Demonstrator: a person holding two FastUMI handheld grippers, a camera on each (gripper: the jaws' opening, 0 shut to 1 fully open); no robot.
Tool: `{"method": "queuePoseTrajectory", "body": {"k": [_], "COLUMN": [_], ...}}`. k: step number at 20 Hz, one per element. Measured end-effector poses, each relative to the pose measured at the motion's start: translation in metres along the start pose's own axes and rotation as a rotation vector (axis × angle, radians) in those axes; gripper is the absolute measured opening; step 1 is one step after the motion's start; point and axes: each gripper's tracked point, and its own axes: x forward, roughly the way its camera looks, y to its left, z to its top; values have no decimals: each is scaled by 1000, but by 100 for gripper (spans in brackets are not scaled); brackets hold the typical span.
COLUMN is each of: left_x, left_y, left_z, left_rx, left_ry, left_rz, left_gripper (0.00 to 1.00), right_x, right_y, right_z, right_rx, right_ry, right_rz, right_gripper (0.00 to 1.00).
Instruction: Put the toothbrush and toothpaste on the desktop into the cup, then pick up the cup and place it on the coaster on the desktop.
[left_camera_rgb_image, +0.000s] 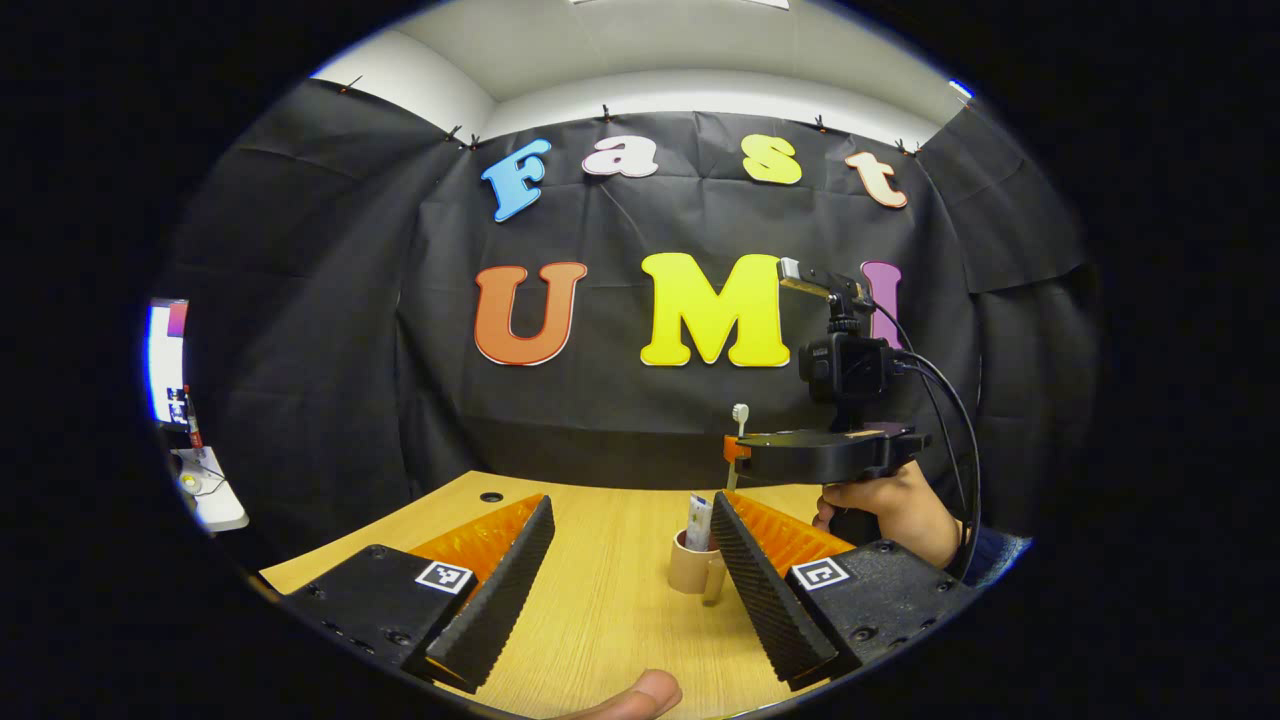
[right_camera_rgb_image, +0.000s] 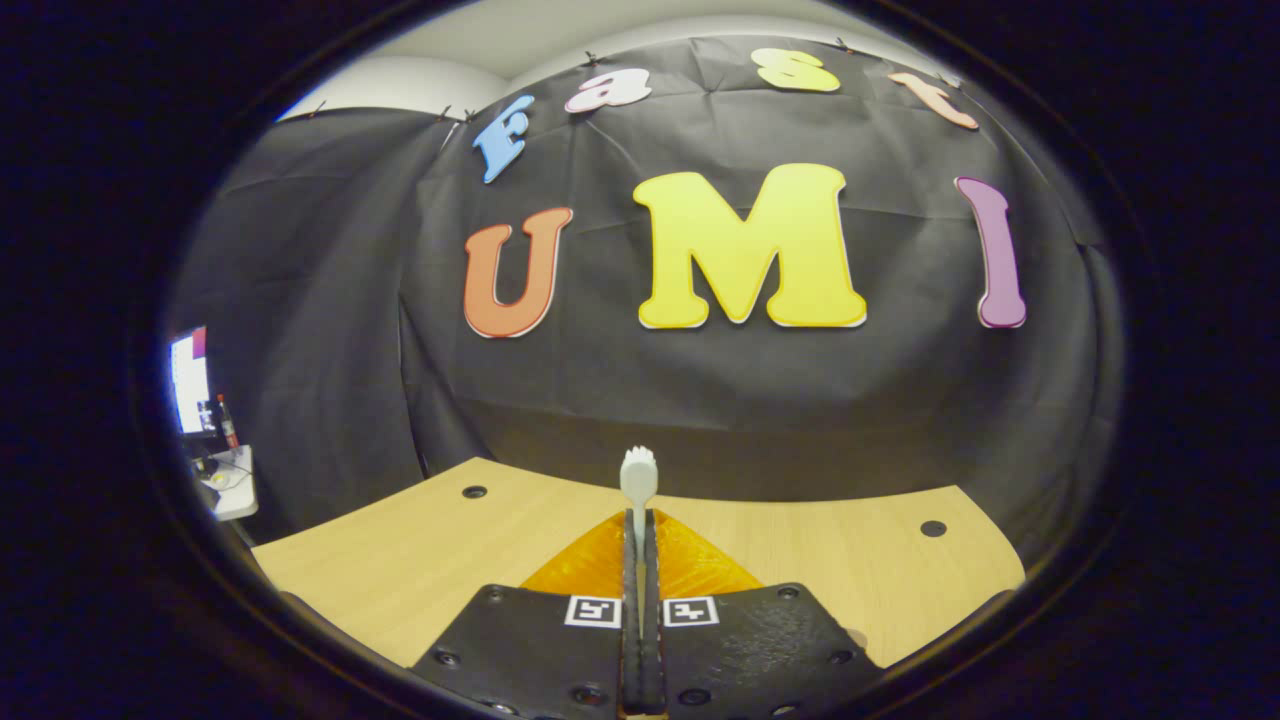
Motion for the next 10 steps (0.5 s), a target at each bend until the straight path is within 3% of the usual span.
{"method": "queuePoseTrajectory", "body": {"k": [6, 8, 10], "left_x": [9, 13, 14], "left_y": [16, 15, 15], "left_z": [-10, -10, -12], "left_rx": [-49, -51, -53], "left_ry": [39, 43, 48], "left_rz": [32, 35, 30], "left_gripper": [100, 99, 98], "right_x": [6, 5, -2], "right_y": [-2, 4, 11], "right_z": [-8, -7, -9], "right_rx": [-4, 4, 9], "right_ry": [2, 3, 12], "right_rz": [-25, 0, 42], "right_gripper": [0, 4, 56]}}
